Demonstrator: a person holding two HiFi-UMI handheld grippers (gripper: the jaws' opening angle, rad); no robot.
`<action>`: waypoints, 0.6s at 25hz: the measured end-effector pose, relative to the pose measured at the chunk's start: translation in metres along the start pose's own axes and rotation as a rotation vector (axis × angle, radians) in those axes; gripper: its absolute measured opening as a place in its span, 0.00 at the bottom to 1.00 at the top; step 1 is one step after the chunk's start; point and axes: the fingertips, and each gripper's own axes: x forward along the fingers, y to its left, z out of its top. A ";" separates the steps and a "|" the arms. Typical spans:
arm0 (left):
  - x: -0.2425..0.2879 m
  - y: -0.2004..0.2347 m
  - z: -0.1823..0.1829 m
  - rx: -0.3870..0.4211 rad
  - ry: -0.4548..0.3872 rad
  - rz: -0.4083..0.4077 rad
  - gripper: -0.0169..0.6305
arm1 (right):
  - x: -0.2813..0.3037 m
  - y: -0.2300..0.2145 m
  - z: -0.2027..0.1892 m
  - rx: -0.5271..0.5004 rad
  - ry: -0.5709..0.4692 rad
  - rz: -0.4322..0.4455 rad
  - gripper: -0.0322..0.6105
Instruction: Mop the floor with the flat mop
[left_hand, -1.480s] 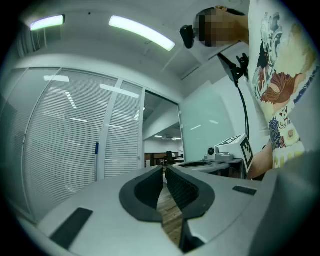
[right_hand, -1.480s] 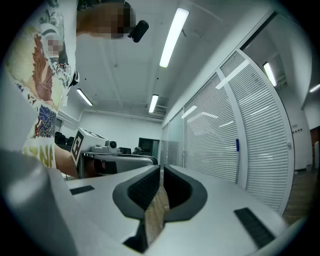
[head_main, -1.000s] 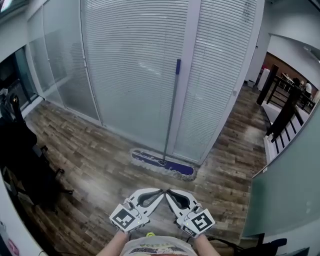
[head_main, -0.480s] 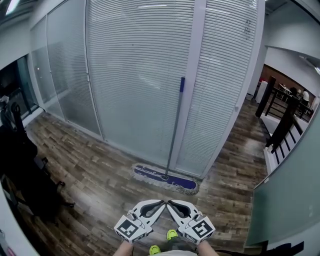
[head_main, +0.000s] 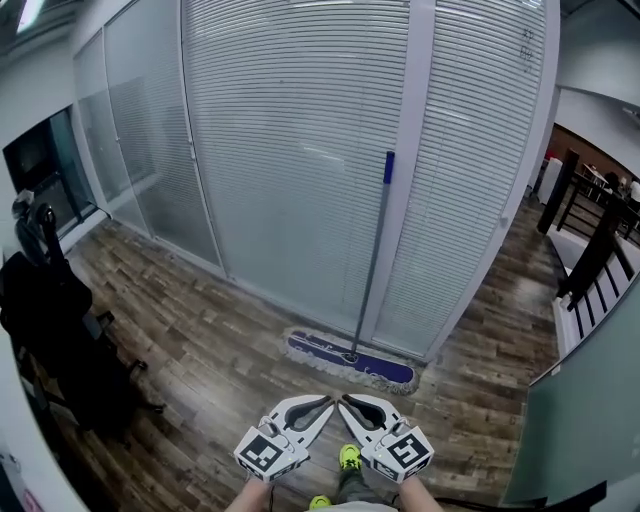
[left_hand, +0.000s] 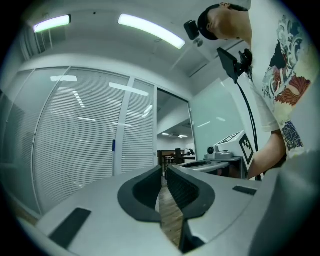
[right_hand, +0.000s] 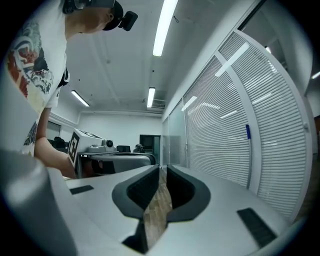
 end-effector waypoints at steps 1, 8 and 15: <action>0.010 0.007 0.001 0.007 0.001 0.003 0.08 | 0.005 -0.011 0.001 -0.003 -0.003 0.003 0.11; 0.100 0.057 -0.005 0.013 0.040 0.017 0.08 | 0.028 -0.110 0.001 0.017 -0.012 -0.008 0.11; 0.196 0.111 -0.010 0.007 0.070 0.033 0.08 | 0.053 -0.219 0.008 0.028 -0.020 -0.001 0.11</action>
